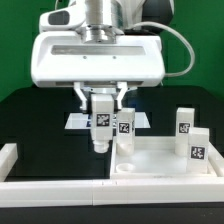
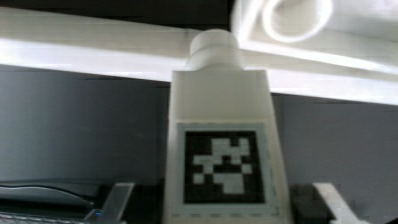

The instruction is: Assemble square table

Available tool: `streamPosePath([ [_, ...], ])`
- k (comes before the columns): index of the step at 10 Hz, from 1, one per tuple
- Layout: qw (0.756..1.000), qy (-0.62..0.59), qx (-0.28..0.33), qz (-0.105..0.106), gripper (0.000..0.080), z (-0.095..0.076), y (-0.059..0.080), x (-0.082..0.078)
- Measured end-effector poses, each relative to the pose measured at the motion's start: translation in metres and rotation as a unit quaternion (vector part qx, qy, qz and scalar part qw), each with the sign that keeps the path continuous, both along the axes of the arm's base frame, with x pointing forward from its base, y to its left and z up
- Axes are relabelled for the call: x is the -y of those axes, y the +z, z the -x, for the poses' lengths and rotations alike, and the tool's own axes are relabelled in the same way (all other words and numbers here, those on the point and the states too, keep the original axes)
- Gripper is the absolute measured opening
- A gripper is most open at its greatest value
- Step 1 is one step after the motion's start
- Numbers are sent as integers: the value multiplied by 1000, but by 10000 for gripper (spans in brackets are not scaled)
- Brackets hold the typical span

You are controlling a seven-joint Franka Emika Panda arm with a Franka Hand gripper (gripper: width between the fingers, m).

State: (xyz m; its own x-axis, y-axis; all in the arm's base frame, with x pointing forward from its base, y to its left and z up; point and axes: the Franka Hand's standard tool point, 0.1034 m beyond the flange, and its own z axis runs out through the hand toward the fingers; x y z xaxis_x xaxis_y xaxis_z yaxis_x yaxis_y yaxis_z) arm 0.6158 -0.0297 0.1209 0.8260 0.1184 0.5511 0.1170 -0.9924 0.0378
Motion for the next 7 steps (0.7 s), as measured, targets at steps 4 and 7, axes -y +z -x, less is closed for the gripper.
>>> streamPosePath([
  [4, 1000, -17, 0, -19, 291, -1, -17, -32],
  [7, 1000, -18, -4, -17, 291, 3, -25, -27],
])
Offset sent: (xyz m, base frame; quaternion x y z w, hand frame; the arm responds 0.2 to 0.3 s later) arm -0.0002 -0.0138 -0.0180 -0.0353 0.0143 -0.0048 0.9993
